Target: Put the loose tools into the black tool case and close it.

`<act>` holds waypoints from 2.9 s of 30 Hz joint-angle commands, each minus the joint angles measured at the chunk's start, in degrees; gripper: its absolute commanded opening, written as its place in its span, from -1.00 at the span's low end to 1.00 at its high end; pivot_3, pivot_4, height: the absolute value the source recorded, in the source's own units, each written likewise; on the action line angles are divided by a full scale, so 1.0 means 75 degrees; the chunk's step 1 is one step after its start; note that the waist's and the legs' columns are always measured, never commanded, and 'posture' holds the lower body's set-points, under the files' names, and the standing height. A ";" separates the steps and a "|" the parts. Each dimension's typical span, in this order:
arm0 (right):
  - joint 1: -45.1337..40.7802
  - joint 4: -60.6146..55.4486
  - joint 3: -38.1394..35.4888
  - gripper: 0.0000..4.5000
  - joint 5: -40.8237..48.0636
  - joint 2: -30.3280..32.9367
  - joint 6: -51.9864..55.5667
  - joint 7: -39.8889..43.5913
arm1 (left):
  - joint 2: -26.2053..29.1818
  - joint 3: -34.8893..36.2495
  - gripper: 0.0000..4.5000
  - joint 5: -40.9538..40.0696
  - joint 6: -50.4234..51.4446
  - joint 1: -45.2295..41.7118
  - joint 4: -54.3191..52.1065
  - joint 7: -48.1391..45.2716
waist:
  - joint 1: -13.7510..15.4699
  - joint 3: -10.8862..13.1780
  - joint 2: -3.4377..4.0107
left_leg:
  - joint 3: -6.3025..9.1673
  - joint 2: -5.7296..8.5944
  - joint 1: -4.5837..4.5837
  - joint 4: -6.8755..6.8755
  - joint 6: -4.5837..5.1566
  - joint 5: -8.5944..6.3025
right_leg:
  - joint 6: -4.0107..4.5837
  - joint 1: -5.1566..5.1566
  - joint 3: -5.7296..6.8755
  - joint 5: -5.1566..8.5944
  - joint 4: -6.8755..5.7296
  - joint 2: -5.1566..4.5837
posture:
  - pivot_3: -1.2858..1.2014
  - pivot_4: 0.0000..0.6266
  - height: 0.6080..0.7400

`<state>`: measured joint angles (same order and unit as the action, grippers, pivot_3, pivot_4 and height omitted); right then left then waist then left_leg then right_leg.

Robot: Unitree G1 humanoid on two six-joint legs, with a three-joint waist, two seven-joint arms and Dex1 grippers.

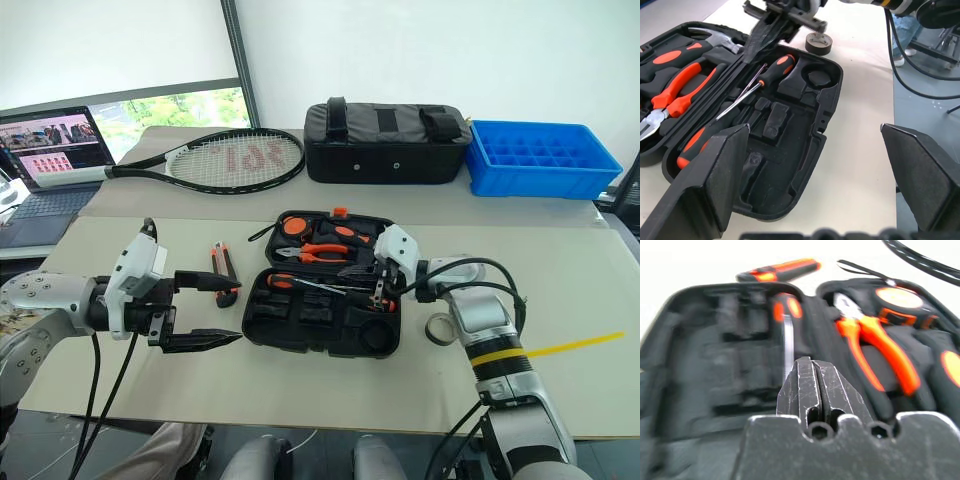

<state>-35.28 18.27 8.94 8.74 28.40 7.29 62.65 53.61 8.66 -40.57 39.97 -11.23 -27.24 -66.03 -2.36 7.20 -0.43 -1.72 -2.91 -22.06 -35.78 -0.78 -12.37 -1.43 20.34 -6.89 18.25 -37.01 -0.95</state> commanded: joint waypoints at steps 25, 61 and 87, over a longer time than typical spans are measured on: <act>0.0342 -0.0676 0.0090 -0.99 0.0334 0.0139 -0.0286 0.0737 | 0.0211 0.0095 1.00 -0.0057 -0.0128 -0.0058 -0.0117 -0.0047 | -0.0028 0.0000 -0.0001 | 0.0001 -0.0004 0.0003 0.0005 0.0000 0.0000 | 0.0002 0.0001 0.0004 0.0001 -0.0003 0.0003 | 0.03 -0.52 0.49; 0.1399 -0.2424 -0.1515 -0.21 0.2377 0.0636 0.0550 0.0687 | -0.1688 0.1782 1.00 0.1936 -0.0628 0.1321 0.1151 0.4446 | 0.0000 -0.0002 -0.0013 | 0.0024 -0.0003 0.0003 0.0013 -0.0001 -0.0001 | 0.0005 -0.0008 0.0016 -0.0001 -0.0002 -0.0014 | 0.03 -0.52 0.49; 0.3291 -0.3764 -0.3018 1.00 0.3445 0.1675 0.0260 0.1293 | -0.1709 0.1512 0.57 0.3219 -0.1170 0.0098 0.5991 0.4647 | 0.0027 -0.0012 0.0000 | 0.0012 0.0011 0.0013 0.0031 -0.0002 0.0000 | 0.0003 -0.0009 0.0054 0.0001 -0.0001 -0.0059 | 0.03 -0.52 0.49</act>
<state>-10.53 -8.57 -11.36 32.92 39.73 10.33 71.95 41.62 18.92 -15.72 29.11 -10.70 16.31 -32.15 -2.16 7.11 -0.43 -1.64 -2.83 -21.95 -35.55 -0.79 -12.38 -1.42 20.27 -6.50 18.25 -37.02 -1.39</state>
